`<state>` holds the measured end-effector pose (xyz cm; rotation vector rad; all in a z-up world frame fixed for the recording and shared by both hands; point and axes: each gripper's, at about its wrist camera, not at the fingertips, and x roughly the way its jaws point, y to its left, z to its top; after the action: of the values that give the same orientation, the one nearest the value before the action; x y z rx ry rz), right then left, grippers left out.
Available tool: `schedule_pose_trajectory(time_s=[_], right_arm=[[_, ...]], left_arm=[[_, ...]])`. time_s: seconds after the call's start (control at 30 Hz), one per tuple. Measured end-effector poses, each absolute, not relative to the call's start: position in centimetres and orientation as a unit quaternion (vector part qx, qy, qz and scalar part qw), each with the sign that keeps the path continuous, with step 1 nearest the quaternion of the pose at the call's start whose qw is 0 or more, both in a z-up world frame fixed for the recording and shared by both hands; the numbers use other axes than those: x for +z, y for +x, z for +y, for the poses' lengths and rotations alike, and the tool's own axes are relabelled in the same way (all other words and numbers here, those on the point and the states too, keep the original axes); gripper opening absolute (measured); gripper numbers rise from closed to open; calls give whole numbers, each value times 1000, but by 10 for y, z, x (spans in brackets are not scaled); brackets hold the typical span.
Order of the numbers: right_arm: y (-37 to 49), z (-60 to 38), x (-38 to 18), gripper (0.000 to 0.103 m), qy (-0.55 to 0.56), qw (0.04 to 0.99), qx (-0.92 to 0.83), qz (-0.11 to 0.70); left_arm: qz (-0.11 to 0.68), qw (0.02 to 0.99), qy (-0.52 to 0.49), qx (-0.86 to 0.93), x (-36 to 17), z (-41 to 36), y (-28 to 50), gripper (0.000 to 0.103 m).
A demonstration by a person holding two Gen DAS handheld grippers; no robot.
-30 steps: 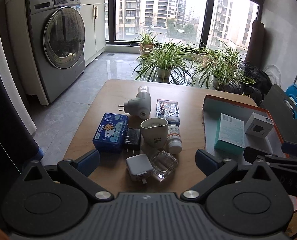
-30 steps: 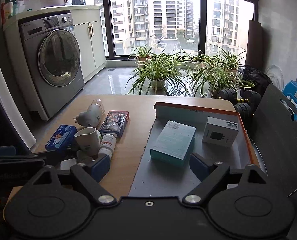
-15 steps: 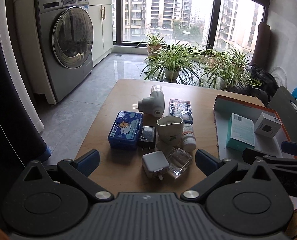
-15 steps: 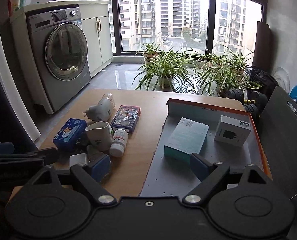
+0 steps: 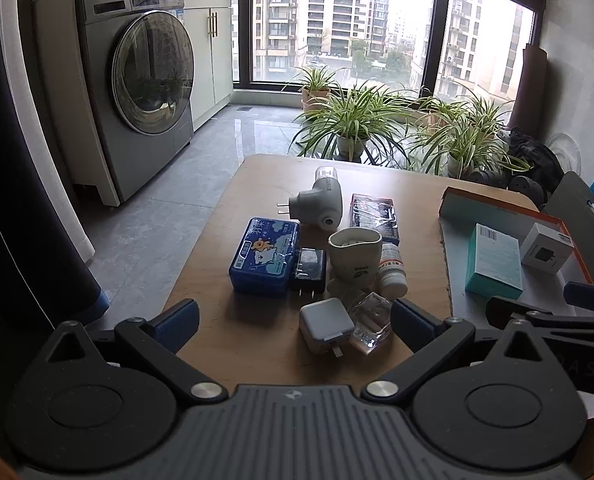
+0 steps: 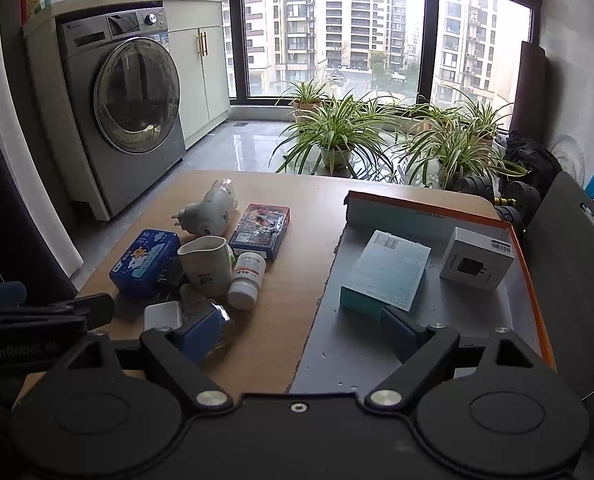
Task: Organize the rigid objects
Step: 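Withdraw both open tools from the tray back toward the cluttered items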
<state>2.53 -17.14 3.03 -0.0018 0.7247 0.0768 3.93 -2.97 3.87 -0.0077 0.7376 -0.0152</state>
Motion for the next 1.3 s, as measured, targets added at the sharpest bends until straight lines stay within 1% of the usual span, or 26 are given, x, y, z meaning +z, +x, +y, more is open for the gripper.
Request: schedule_pose_trajectory(time_s=[0.73,1.3], right_arm=[[34,-153,15,102,-11,926,53,373],[37,-146,-2,102,-11,918,67,390]], left_arm=[[376,926,-7,3,26,-11,43,103],[405,914,-21,-2,1,9,45,103]])
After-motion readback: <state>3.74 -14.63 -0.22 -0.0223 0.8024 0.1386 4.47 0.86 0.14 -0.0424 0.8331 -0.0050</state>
